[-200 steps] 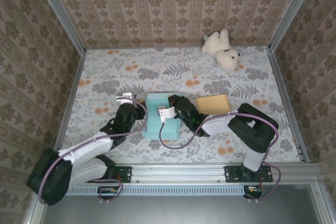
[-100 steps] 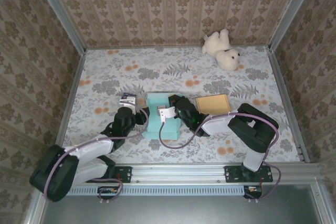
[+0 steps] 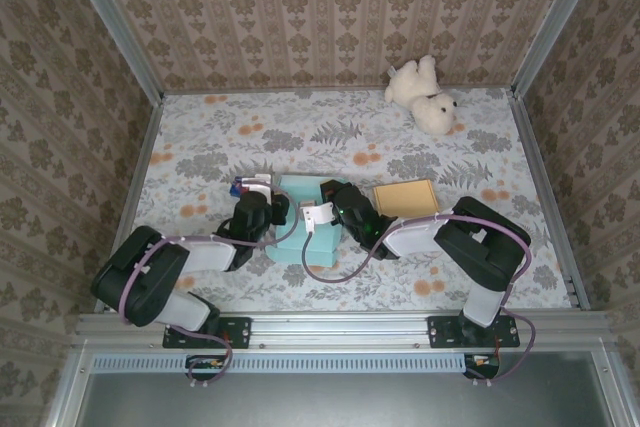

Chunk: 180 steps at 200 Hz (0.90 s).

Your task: Fold the paper box

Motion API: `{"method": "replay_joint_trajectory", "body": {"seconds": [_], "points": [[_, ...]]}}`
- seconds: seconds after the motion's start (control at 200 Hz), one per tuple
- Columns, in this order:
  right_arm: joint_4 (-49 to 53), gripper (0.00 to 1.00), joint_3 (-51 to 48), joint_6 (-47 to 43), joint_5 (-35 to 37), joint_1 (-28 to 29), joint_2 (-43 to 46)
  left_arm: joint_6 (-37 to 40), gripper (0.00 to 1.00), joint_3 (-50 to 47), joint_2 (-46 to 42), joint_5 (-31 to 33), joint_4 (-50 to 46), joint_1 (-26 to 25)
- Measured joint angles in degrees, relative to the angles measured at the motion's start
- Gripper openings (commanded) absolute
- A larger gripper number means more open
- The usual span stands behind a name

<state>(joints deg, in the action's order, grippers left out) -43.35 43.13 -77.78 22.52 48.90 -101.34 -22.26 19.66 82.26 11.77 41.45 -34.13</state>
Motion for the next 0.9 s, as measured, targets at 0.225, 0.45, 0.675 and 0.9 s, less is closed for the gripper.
{"method": "replay_joint_trajectory", "body": {"seconds": [0.225,0.45,0.675,0.9], "points": [[0.7,0.00,0.5,0.2,0.0,0.0,0.0,0.2,0.11,0.3,0.6,0.2,1.0,-0.9],[2.9,0.03,1.3,1.8,0.0,0.0,0.2,1.6,0.00,0.9,1.2,3.0,0.7,-2.6],[5.4,0.10,1.4,4.1,-0.4,-0.1,1.6,2.4,0.00,1.9,1.7,5.8,-0.3,-4.4],[7.5,0.18,1.4,6.2,-1.6,-0.1,2.8,2.6,0.00,3.4,1.8,9.2,-2.5,-5.4]]}}
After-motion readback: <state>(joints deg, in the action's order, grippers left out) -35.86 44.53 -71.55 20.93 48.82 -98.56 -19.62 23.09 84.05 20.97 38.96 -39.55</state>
